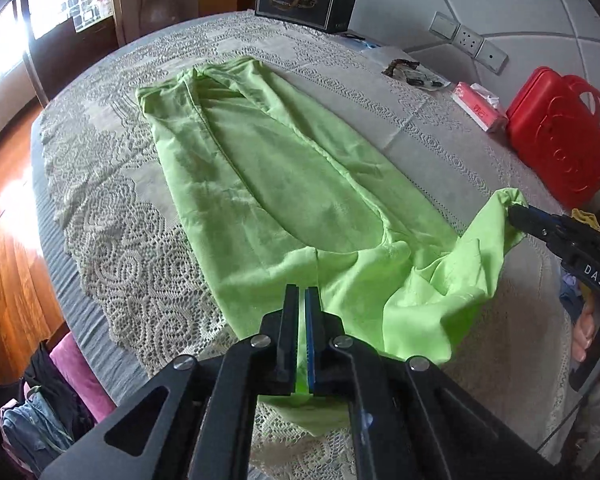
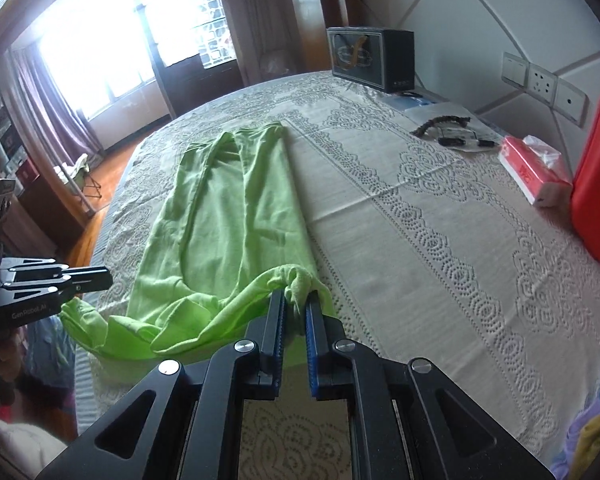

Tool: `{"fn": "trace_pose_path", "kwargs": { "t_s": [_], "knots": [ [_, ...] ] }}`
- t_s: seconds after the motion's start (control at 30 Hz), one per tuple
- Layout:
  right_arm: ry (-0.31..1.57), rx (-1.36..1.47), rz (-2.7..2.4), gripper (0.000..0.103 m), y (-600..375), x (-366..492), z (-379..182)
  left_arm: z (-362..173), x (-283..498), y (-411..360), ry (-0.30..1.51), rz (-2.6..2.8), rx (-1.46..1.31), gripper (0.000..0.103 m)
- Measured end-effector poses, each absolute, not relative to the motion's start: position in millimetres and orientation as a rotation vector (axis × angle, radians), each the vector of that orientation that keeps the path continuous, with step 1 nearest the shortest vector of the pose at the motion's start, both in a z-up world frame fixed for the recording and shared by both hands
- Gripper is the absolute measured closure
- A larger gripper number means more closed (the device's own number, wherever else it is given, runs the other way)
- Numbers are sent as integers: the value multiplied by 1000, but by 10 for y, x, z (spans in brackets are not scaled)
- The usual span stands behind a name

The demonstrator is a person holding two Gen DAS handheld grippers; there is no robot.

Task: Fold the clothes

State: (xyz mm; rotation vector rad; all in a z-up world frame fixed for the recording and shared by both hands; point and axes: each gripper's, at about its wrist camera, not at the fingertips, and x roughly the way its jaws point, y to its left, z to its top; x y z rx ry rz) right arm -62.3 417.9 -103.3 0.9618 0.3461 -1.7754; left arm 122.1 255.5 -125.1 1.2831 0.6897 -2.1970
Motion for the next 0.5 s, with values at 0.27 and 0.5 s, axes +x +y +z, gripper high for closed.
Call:
{"fn": "trace_pose_path", "kwargs": {
  "t_s": [0.27,0.5],
  "knots": [
    [345,1019,-1788,94,4148,-693,-1179,-1260,1419,2560,779,-2242,1237,50],
    [331,1012,-1755,94,4202,-712,-1229,-1243,1573,2770,725,-2240,1195,10]
  ]
}}
